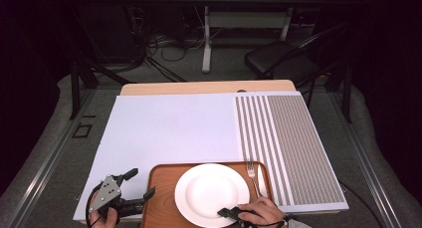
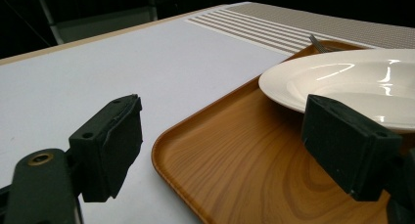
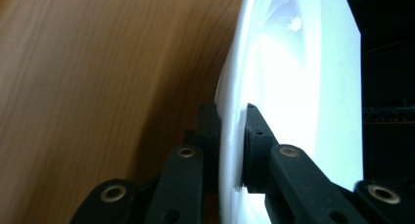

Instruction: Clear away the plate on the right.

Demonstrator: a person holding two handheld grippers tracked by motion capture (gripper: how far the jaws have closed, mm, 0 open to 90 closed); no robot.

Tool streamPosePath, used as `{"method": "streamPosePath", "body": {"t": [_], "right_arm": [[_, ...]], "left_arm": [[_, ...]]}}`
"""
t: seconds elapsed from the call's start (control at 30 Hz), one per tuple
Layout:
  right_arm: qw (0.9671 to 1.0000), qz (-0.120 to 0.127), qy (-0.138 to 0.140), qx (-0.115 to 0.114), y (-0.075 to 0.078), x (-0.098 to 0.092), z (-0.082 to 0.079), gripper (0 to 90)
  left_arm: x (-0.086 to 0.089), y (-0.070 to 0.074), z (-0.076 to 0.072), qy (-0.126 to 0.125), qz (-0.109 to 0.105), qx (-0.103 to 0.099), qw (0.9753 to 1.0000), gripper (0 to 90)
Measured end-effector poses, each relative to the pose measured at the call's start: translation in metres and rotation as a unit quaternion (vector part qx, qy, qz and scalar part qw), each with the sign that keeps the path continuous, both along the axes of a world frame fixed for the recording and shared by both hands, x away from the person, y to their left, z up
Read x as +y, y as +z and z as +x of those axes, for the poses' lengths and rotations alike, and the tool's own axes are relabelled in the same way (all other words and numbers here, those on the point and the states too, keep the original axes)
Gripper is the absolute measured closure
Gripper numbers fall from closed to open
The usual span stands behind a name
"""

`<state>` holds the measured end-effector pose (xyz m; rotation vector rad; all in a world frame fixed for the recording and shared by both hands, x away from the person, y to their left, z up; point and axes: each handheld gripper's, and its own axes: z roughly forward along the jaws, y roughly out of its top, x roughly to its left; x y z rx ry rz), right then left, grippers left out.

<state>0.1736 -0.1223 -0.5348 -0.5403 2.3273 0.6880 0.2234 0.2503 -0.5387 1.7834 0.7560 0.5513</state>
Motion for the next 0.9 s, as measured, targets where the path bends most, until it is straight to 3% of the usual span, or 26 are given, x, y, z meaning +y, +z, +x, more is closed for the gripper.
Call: {"method": "streamPosePath", "body": {"t": [0.23, 0.47, 0.53, 0.9], "right_arm": [[0.9998, -0.013, 0.006, 0.013, -0.0042, 0.0007, -0.0003, 81.6], [0.9989, 0.007, 0.013, 0.044, -0.0030, -0.0009, 0.0017, 79.7], [0.9987, 0.008, 0.023, 0.044, -0.0039, -0.0001, 0.0020, 79.5], [0.9972, 0.000, 0.030, 0.068, -0.0061, -0.0005, 0.0024, 76.1]], "left_arm": [[0.0000, -0.0001, 0.0003, 0.001, 0.001, 0.001, 1.0000, 15.9], [-0.0001, -0.0001, 0.0002, 0.000, 0.001, 0.000, 1.0000, 15.9], [0.0000, -0.0001, 0.0002, 0.000, 0.001, 0.000, 1.0000, 15.9], [0.0000, -0.0001, 0.0002, 0.000, 0.001, 0.001, 1.0000, 15.9]]}}
